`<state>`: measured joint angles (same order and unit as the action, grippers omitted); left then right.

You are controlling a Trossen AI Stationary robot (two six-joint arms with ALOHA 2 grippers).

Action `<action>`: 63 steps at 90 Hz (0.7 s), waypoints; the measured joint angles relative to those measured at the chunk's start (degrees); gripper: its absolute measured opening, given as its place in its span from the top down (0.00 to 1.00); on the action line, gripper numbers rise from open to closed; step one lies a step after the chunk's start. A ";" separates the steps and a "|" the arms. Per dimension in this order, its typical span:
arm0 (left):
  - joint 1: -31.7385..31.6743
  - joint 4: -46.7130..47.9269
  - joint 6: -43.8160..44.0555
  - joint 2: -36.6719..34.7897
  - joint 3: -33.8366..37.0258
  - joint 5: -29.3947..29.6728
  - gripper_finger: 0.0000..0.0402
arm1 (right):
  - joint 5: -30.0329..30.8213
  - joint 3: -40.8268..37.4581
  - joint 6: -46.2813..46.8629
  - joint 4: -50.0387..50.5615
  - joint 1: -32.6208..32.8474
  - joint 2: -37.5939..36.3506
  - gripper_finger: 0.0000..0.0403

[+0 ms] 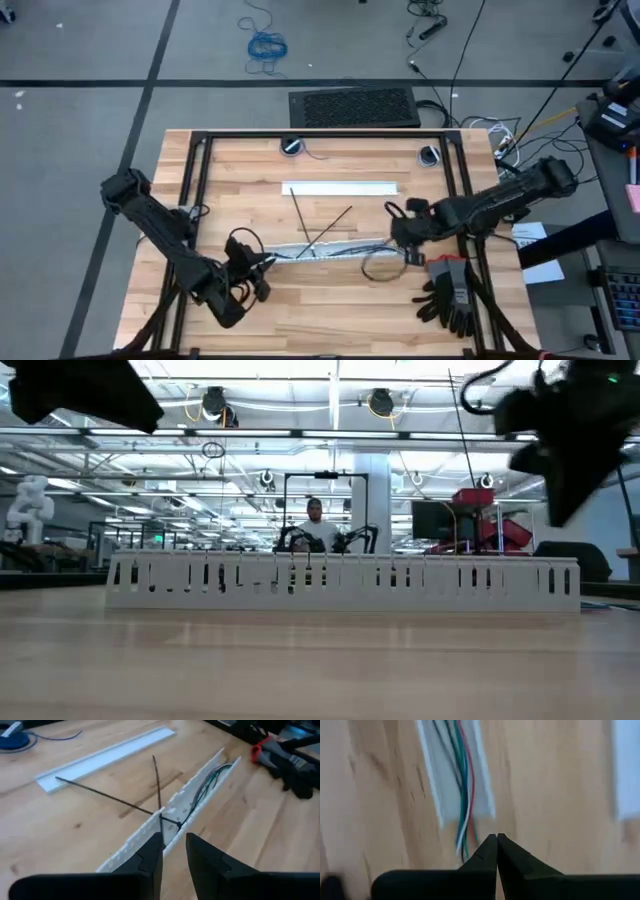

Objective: Ziptie cables
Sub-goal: Put the cable wires on the cable white duct tray

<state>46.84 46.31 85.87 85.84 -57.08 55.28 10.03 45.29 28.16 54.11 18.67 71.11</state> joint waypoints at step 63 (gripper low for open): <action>5.20 20.34 23.33 0.31 0.00 -4.37 0.79 | -1.71 -15.16 6.78 -30.73 0.04 7.25 1.00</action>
<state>52.04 66.65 109.20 86.15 -57.08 50.92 8.31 30.13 34.94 23.38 18.71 78.36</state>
